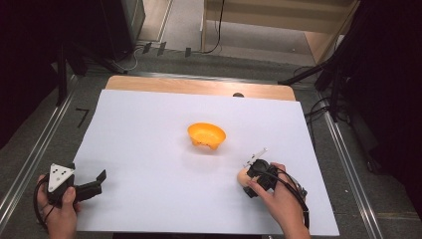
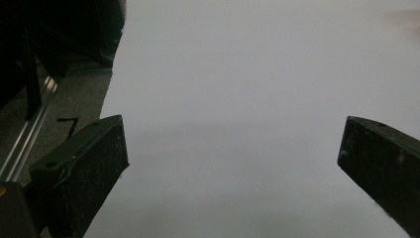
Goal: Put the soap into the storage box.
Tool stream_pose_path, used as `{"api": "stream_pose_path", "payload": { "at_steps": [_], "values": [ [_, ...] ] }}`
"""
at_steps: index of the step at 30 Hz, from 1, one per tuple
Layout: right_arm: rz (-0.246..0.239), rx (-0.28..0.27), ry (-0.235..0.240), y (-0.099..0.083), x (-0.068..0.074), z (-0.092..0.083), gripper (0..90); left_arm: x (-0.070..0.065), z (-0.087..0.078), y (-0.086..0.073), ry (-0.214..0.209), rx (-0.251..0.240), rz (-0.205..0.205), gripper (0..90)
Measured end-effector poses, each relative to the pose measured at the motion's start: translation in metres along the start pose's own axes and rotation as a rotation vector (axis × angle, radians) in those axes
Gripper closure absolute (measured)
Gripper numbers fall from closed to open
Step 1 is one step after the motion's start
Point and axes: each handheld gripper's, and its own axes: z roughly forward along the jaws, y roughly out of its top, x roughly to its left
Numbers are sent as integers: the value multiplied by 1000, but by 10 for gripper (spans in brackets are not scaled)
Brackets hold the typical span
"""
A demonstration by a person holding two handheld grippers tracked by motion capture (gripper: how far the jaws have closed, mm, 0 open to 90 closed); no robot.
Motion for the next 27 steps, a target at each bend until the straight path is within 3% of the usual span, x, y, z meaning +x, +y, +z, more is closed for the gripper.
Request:
{"api": "stream_pose_path", "payload": {
  "at_steps": [14, 18, 25, 27],
  "values": [
    [-27, -41, 21, -5, -3, 0, 331, 0, 0, 0, 1, -6, 1, 0],
    [-24, -66, 51, -6, -8, -2, 332, 1, -1, 0, 3, -12, -10, 0],
    [-28, -111, 58, -3, -16, -15, 333, 1, 0, 0, 3, -13, -12, 0],
    [-67, -119, 36, 3, -19, -22, 332, 1, -1, 0, 3, -10, -13, 0]
  ]
}}
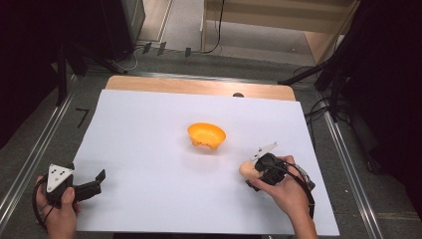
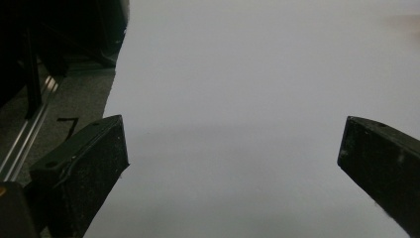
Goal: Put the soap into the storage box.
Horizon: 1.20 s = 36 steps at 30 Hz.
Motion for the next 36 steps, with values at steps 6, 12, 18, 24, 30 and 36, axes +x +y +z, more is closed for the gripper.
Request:
{"api": "stream_pose_path", "payload": {
  "at_steps": [6, 12, 18, 24, 30, 36],
  "values": [
    [-56, -5, 3, 13, -5, -6, 333, 1, 0, 0, -3, -3, -10, 0],
    [-101, -18, 10, 30, -10, -12, 332, 0, 0, 0, -3, -5, -6, 0],
    [-153, -54, 14, 45, -14, -12, 332, 1, 0, 0, -4, 1, -6, 0],
    [-188, -68, 16, 58, -16, -10, 332, 1, 0, 0, -8, 3, -10, 0],
    [-225, -80, 17, 74, -20, -11, 332, 1, 0, 0, -8, 3, -8, 0],
    [-255, -87, 11, 86, -20, -10, 332, 1, 1, 0, -14, 9, -9, 0]
  ]
}}
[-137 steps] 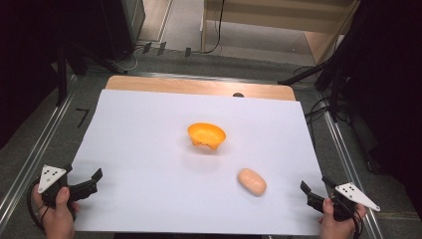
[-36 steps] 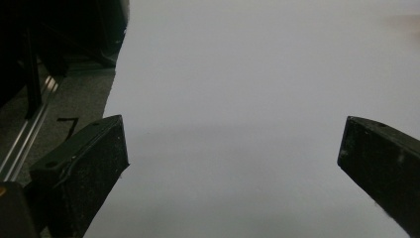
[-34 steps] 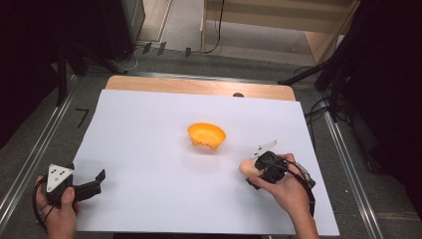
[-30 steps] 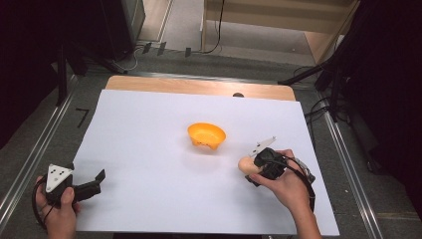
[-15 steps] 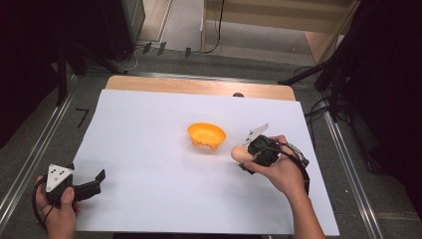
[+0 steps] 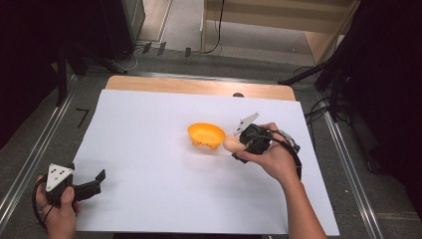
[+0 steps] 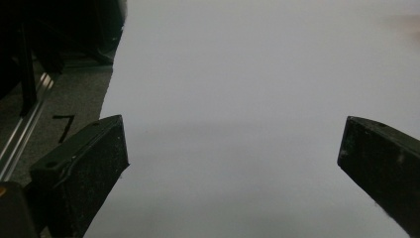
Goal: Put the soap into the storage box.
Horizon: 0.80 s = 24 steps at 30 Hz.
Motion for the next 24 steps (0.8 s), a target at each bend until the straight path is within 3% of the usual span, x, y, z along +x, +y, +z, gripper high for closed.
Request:
{"api": "stream_pose_path", "payload": {
  "at_steps": [24],
  "values": [
    [-58, -15, 34, 43, -8, 13, 331, 1, 0, 0, -20, -4, -4, 0]
  ]
}}
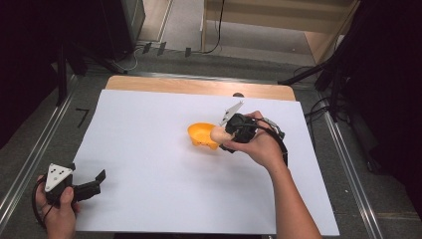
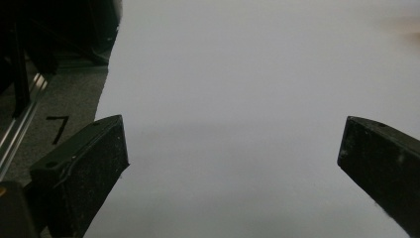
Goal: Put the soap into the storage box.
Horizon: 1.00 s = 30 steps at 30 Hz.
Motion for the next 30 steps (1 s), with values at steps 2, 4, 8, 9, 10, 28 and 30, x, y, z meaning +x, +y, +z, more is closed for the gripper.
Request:
{"api": "stream_pose_path", "payload": {
  "at_steps": [2, 4, 8, 9, 10, 28, 30],
  "values": [
    [-4, 2, 3, 4, -1, 1, 332, 0, 0, 0, -1, 1, -1, 0],
    [-7, 8, 4, 7, -1, 1, 332, 0, 0, 0, -1, 1, -1, 0],
    [-16, 8, 8, 12, -3, 3, 331, 0, 0, 0, -1, 1, 0, 0],
    [-18, 11, 10, 14, -3, 4, 332, 0, 0, 0, -1, 2, 1, 0],
    [-18, 11, 10, 14, -3, 4, 332, 0, 0, 0, -1, 0, 1, 0],
    [-72, 61, 53, 34, -8, 23, 331, 0, 1, 0, 1, 11, 3, 0],
    [-81, 72, 58, 37, -8, 25, 331, 0, 1, 0, 0, 8, -2, 0]
  ]
}}
